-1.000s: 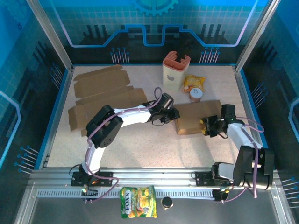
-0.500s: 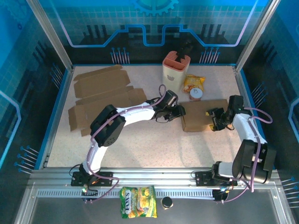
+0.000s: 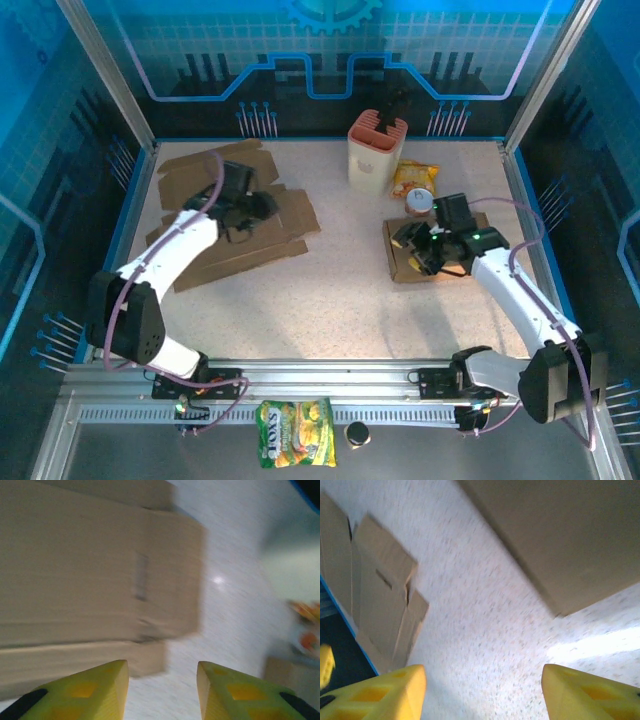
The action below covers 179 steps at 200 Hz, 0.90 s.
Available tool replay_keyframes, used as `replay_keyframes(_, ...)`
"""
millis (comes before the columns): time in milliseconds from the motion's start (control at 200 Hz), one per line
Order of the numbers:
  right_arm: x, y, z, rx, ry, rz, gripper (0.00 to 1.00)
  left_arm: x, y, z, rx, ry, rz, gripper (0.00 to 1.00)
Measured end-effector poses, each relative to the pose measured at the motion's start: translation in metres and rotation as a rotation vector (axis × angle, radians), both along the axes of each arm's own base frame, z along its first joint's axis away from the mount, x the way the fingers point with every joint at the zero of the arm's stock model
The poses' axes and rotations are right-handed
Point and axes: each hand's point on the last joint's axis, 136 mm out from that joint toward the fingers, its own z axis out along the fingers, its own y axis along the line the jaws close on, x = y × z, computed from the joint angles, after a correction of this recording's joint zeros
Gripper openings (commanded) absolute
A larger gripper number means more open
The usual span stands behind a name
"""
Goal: Fold the paper box
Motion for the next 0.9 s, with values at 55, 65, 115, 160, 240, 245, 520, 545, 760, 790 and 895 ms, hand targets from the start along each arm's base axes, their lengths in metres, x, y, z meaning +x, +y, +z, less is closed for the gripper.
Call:
replay_keyframes(55,-0.003,0.018,-0.001,0.005,-0.001,0.055,0.63,-0.004,0.037,-0.016,0.029,0.054,0.063,0.38)
replay_keyframes(65,-0.004,0.021,-0.001,0.005,0.0,0.064,0.63,-0.005,0.044,-0.02,0.033,0.065,0.075,0.38)
replay_keyframes(115,-0.004,0.034,0.0,0.008,-0.003,0.104,0.63,-0.011,0.067,-0.035,0.046,0.117,0.115,0.38)
replay_keyframes(160,-0.003,0.046,0.0,0.012,-0.005,0.138,0.63,-0.018,0.081,-0.052,0.056,0.174,0.137,0.37)
replay_keyframes(240,-0.002,0.062,0.0,0.015,-0.01,0.18,0.63,-0.025,0.086,-0.077,0.061,0.247,0.133,0.35)
replay_keyframes(245,-0.002,0.063,0.0,0.015,-0.01,0.182,0.63,-0.025,0.085,-0.078,0.061,0.251,0.132,0.35)
replay_keyframes(520,-0.001,0.085,0.004,0.03,-0.03,0.238,0.63,-0.053,0.037,-0.137,-0.025,0.382,0.042,0.34)
replay_keyframes(545,-0.001,0.085,0.004,0.031,-0.03,0.238,0.63,-0.054,0.028,-0.138,-0.029,0.38,0.024,0.33)
replay_keyframes(760,-0.002,0.085,0.002,0.031,-0.025,0.238,0.63,-0.048,-0.057,-0.137,-0.09,0.297,-0.127,0.33)
replay_keyframes(790,-0.002,0.084,0.001,0.031,-0.023,0.239,0.63,-0.049,-0.066,-0.137,-0.102,0.29,-0.138,0.33)
replay_keyframes(895,-0.003,0.085,0.0,0.039,-0.018,0.243,0.63,-0.052,-0.096,-0.135,-0.136,0.275,-0.175,0.33)
